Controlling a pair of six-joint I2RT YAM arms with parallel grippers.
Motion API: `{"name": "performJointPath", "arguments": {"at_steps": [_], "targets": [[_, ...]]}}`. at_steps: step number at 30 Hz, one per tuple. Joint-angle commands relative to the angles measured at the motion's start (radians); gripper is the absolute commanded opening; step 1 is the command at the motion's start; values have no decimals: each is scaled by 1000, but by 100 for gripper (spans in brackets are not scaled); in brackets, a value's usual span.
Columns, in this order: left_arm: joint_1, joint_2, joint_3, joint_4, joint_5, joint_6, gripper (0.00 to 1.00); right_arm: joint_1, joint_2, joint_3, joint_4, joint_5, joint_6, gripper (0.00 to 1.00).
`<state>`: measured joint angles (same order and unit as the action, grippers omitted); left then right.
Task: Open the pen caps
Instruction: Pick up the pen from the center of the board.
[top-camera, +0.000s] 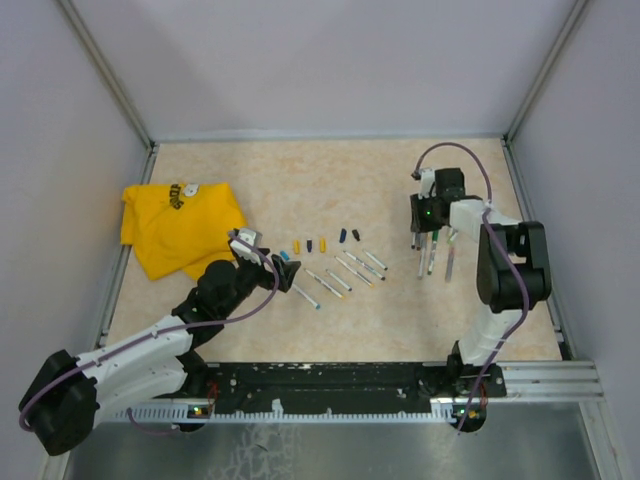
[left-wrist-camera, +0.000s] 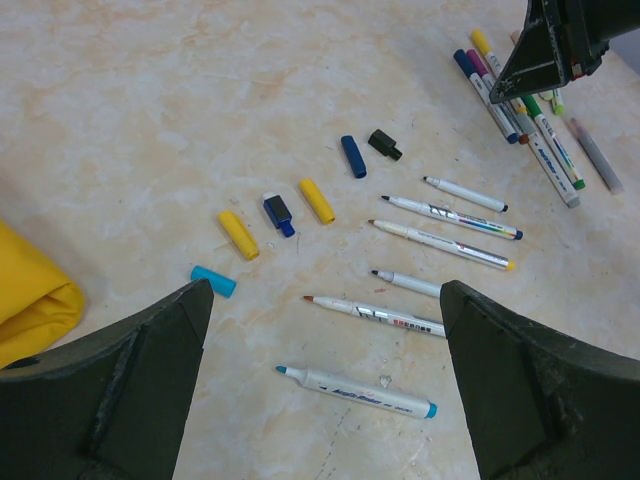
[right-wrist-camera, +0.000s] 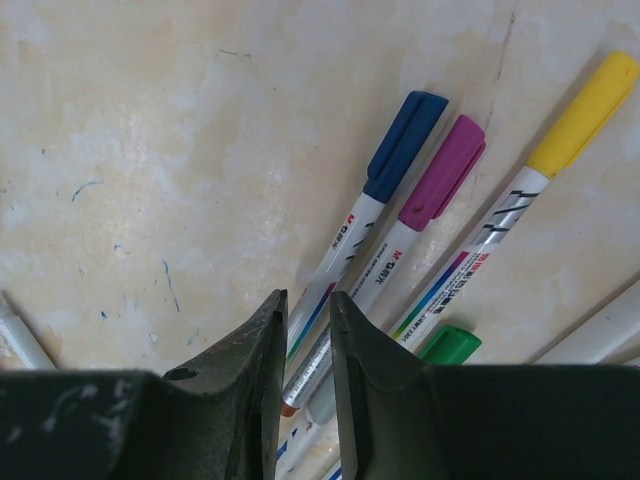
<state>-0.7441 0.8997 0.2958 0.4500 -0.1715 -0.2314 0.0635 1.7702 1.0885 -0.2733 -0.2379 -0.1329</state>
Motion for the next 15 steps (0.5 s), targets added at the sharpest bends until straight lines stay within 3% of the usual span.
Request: {"name": "performJointPath", "arguments": {"at_steps": [1, 15], "targets": [[4, -1, 11, 32, 6, 4, 100, 19, 18, 47, 18, 6, 6, 24], [5, -1, 14, 30, 7, 6, 100, 39, 38, 55, -17, 17, -17, 19]]}}
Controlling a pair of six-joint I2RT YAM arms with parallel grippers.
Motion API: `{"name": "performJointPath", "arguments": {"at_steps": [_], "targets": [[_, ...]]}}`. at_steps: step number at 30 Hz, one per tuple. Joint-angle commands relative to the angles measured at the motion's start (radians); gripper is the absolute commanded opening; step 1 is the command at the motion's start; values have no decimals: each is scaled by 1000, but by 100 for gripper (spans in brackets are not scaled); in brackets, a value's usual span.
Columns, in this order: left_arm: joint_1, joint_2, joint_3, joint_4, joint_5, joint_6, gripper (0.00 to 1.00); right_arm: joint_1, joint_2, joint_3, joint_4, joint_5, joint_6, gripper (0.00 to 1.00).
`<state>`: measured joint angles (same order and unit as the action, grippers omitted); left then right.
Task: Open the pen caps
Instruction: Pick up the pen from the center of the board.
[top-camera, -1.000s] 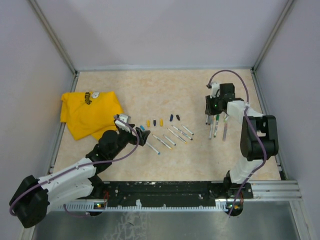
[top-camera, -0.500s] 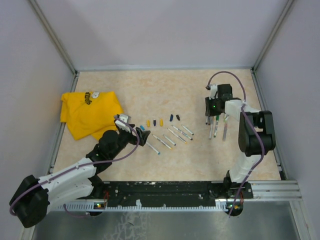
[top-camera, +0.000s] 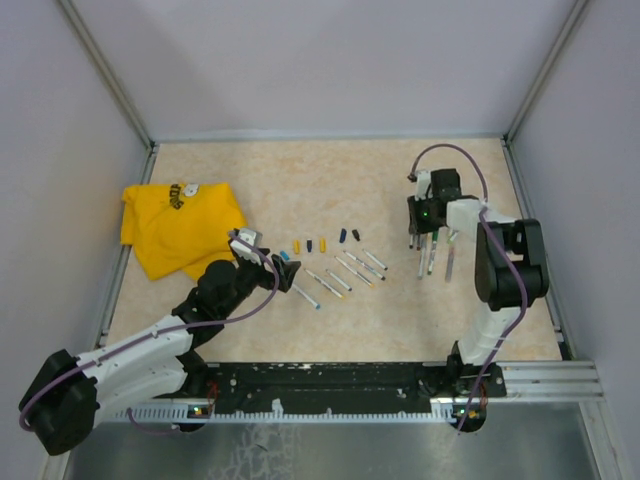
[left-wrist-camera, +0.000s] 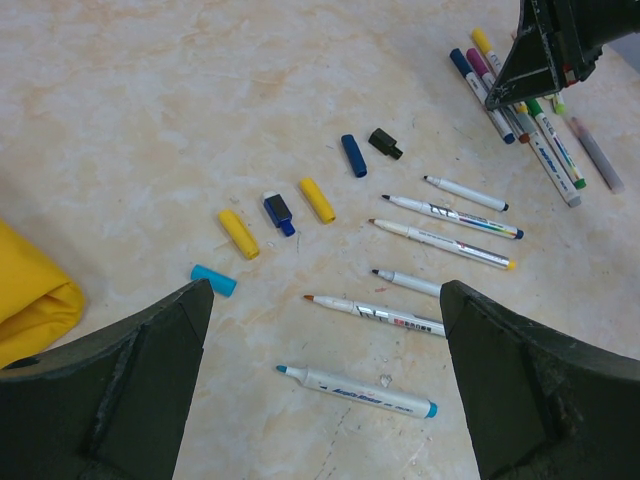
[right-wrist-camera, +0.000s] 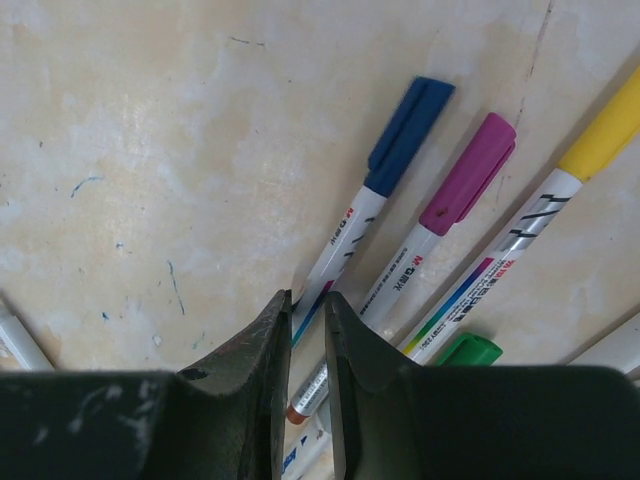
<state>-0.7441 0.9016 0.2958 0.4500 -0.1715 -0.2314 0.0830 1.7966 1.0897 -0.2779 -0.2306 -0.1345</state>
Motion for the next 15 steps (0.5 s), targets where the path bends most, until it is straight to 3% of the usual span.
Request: {"name": "performJointPath", "arguments": {"at_steps": [1, 15], "targets": [[5, -3, 14, 30, 9, 6, 100, 25, 14, 55, -17, 10, -20, 18], [5, -11, 17, 22, 21, -2, 100, 140, 6, 60, -80, 54, -126, 16]]}}
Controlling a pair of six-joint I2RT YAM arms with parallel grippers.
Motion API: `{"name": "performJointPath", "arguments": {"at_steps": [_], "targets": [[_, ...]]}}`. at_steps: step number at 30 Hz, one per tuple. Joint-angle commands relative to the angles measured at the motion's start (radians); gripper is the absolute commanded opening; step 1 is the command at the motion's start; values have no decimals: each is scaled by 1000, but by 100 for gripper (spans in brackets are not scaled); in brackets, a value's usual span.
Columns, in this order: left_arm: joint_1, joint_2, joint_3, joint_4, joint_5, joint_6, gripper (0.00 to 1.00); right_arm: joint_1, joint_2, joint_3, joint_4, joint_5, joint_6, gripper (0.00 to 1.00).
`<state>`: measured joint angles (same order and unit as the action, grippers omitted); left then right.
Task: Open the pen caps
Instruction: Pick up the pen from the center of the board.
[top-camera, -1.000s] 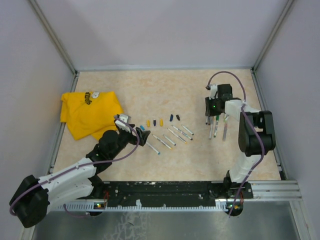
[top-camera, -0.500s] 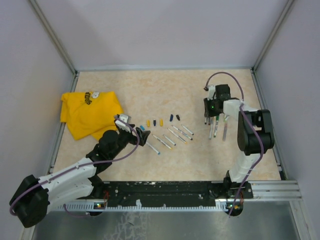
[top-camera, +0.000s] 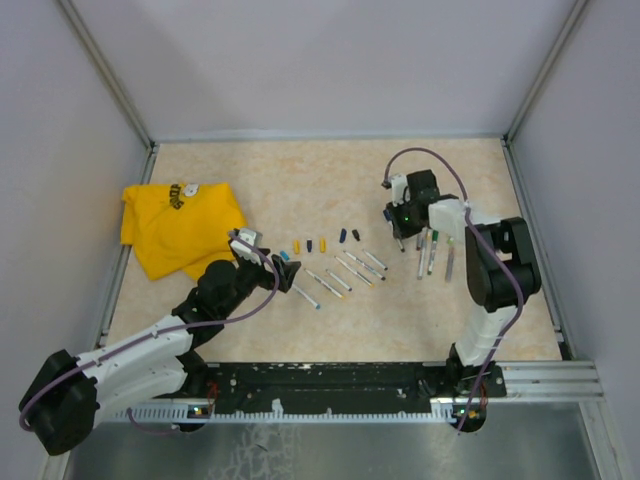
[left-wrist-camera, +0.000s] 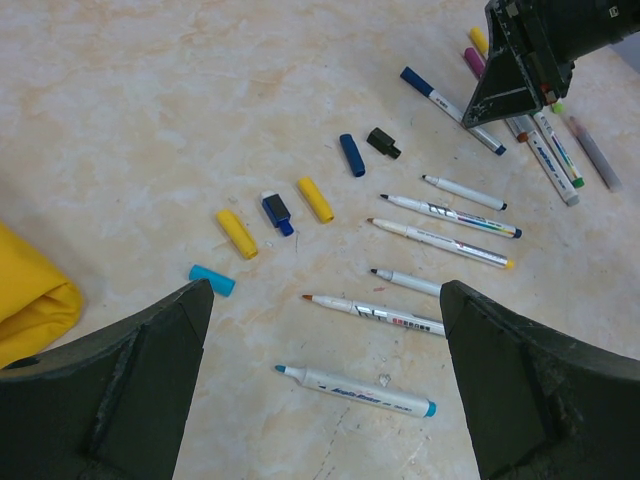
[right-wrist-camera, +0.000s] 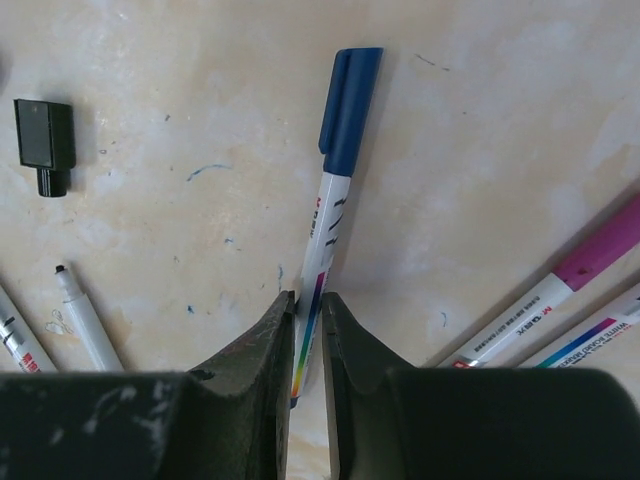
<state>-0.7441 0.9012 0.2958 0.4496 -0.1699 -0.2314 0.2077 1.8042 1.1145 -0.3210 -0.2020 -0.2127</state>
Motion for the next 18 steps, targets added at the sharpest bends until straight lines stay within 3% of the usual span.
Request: {"name": "performJointPath", "arguments": {"at_steps": [1, 13, 18], "targets": [[5, -9, 17, 24, 25, -5, 100, 16, -1, 35, -41, 30, -51, 17], [5, -3, 22, 37, 85, -44, 100, 31, 35, 55, -86, 110, -108, 26], [5, 18, 23, 62, 121, -69, 100, 43, 52, 64, -101, 137, -120, 25]]}}
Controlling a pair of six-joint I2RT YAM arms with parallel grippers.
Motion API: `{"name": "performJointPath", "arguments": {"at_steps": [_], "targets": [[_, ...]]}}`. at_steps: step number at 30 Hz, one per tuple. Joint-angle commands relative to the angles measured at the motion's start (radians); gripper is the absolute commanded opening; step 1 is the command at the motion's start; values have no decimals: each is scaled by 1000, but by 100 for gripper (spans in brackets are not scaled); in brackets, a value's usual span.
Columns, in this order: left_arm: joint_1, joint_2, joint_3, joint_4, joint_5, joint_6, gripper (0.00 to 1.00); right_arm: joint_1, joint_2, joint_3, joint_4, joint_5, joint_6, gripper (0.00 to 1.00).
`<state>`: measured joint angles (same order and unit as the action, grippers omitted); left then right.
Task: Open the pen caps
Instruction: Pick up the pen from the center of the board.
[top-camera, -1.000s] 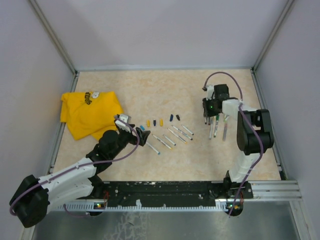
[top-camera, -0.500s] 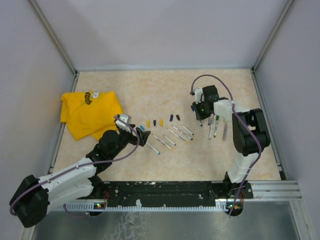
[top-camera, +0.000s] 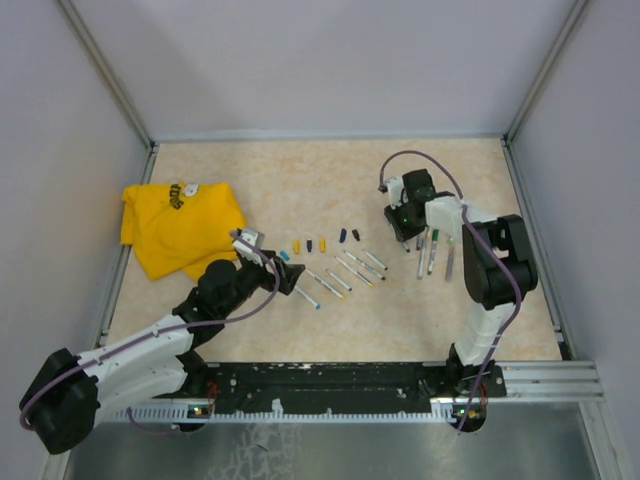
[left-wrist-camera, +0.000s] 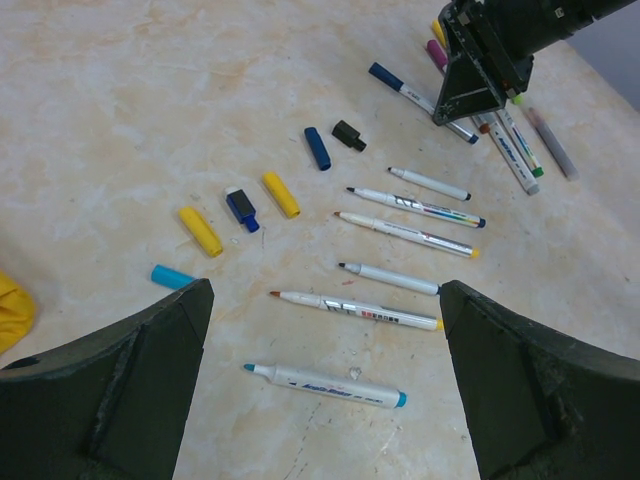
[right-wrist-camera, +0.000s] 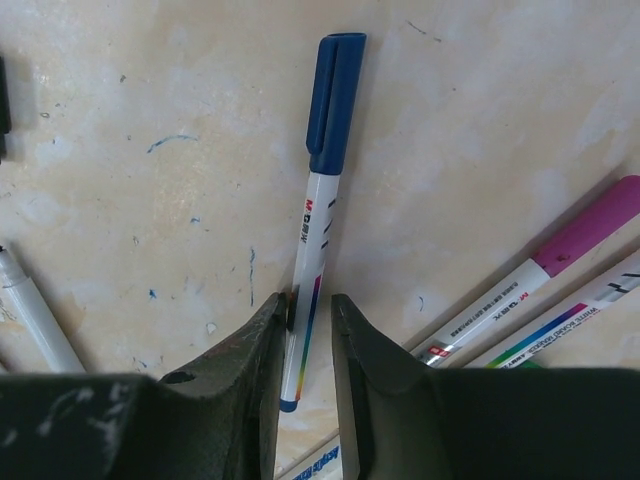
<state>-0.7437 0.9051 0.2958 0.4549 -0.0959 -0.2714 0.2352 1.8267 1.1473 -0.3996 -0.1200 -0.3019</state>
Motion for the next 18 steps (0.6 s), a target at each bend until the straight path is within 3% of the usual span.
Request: {"name": "performJointPath", "arguments": {"at_steps": [1, 18], "targets": [[4, 20, 23, 63, 59, -37, 100, 17, 29, 32, -23, 60, -32, 24], [4, 74, 1, 173, 168, -137, 100, 21, -32, 15, -1, 40, -12, 0]]}}
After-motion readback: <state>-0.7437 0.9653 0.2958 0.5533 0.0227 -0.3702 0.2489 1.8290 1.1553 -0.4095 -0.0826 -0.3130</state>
